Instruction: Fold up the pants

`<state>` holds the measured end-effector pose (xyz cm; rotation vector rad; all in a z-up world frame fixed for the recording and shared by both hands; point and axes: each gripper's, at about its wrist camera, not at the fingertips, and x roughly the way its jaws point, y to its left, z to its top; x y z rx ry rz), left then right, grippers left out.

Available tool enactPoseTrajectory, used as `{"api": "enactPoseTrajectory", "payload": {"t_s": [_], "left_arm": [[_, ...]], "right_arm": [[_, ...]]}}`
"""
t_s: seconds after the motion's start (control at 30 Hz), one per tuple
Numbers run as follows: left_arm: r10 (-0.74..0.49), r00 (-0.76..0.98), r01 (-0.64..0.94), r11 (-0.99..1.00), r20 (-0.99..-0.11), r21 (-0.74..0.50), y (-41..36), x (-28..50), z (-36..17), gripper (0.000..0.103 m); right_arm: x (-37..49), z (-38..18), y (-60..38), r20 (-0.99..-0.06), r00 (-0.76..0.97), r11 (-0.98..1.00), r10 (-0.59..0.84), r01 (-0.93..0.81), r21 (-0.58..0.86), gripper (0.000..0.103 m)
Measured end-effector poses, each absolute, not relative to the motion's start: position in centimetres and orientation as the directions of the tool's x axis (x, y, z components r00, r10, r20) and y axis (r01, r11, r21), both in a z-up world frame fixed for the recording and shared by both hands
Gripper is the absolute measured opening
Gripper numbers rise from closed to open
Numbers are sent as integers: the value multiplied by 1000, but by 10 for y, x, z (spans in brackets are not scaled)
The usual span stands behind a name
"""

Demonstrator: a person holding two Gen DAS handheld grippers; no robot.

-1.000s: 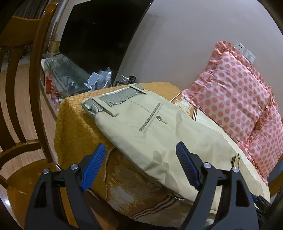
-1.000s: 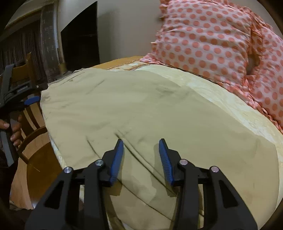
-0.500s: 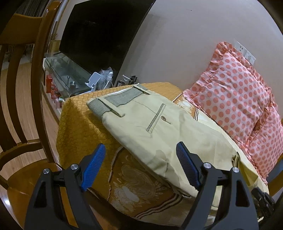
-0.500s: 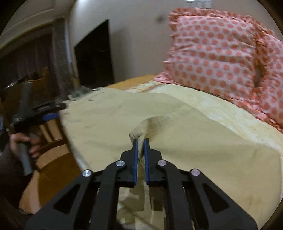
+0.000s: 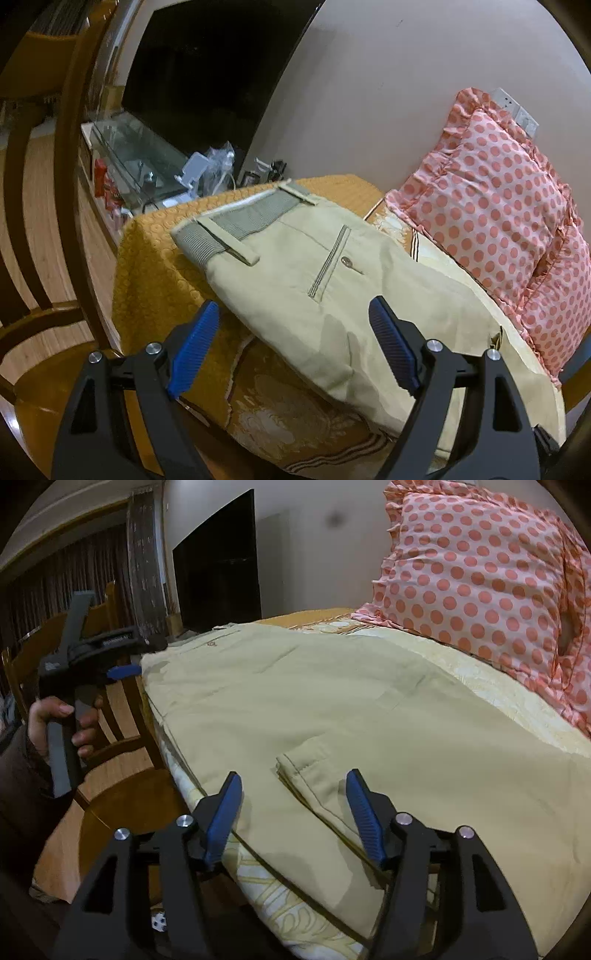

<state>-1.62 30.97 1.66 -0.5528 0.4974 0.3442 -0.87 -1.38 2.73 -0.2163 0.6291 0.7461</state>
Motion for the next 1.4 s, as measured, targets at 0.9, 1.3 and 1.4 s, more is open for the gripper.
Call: {"api": "enactPoseTrajectory", "payload": {"t_s": [0.9,1.3,1.4], "left_arm": [[-63,858,-430,455,-510,-780,352,13,-1,26],[75,837,-363,818,-543,-447,268,51,95,12],[2,876,-181,928,-482,-324,190,66,135,12]], "right_arm": [[-19,20,-13,-546,556,688,626,-724,51,82],[-32,66,-99,-350,653,736,672,-640,219,84],[-33,82,-150,-285,737,789,613,-549,277,84]]}}
